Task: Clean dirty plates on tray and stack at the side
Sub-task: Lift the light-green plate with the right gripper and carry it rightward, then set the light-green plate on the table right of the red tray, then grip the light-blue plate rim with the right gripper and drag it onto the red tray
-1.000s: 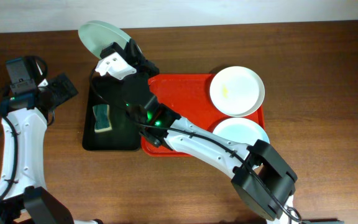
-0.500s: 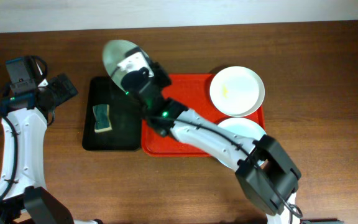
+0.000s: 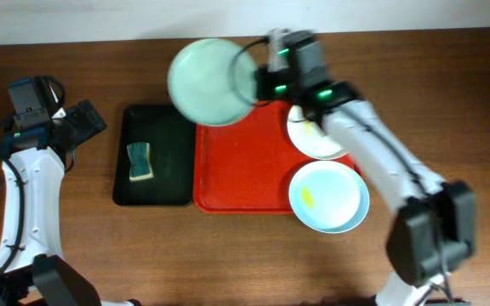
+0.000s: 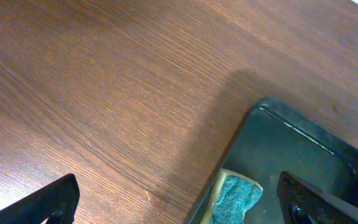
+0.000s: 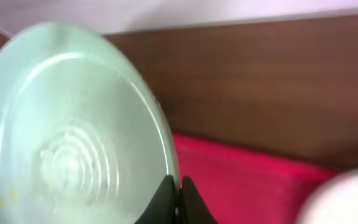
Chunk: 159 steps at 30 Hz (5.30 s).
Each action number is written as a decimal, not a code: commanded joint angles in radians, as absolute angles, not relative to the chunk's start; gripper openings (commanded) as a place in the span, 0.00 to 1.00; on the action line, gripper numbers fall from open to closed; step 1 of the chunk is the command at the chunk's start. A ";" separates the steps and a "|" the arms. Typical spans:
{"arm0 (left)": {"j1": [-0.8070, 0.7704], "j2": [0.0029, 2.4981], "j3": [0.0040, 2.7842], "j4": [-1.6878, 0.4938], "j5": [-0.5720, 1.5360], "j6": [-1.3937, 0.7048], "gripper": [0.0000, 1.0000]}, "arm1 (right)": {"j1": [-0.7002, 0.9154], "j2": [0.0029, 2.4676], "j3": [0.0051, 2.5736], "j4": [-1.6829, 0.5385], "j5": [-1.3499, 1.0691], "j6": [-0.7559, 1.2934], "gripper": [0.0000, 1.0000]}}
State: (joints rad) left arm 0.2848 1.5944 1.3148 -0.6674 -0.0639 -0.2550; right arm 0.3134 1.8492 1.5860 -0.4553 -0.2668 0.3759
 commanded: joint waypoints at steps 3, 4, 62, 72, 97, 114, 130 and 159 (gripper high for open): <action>0.289 1.591 1.321 -0.667 -0.067 -0.265 0.99 | -0.016 1.789 1.589 -0.754 -0.363 0.397 0.04; 0.289 1.591 1.321 -0.667 -0.067 -0.265 0.99 | -0.068 1.789 1.589 -0.792 -0.353 0.397 0.04; 0.289 1.591 1.321 -0.667 -0.067 -0.265 0.99 | -0.156 1.787 1.292 -1.311 -0.112 0.191 0.49; 0.289 1.591 1.321 -0.667 -0.067 -0.265 0.99 | -0.112 1.787 1.197 -1.218 -0.090 0.199 0.40; 0.289 1.591 1.321 -0.667 -0.067 -0.265 0.99 | -0.111 1.787 1.138 -1.135 -0.262 0.211 0.04; 0.289 1.591 1.321 -0.667 -0.068 -0.265 0.99 | 0.248 1.791 1.143 -0.685 -0.377 0.560 0.04; 0.289 1.591 1.321 -0.667 -0.067 -0.265 0.99 | 0.414 1.792 1.106 -0.560 -0.208 0.896 0.04; 0.289 1.591 1.321 -0.666 -0.067 -0.265 0.99 | 0.392 1.799 1.279 -0.795 -0.049 0.400 0.55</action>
State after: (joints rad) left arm 0.2848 1.5944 1.3148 -0.6678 -0.0635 -0.2550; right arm 0.3981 1.8042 1.2865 -0.7944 -0.1806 0.4362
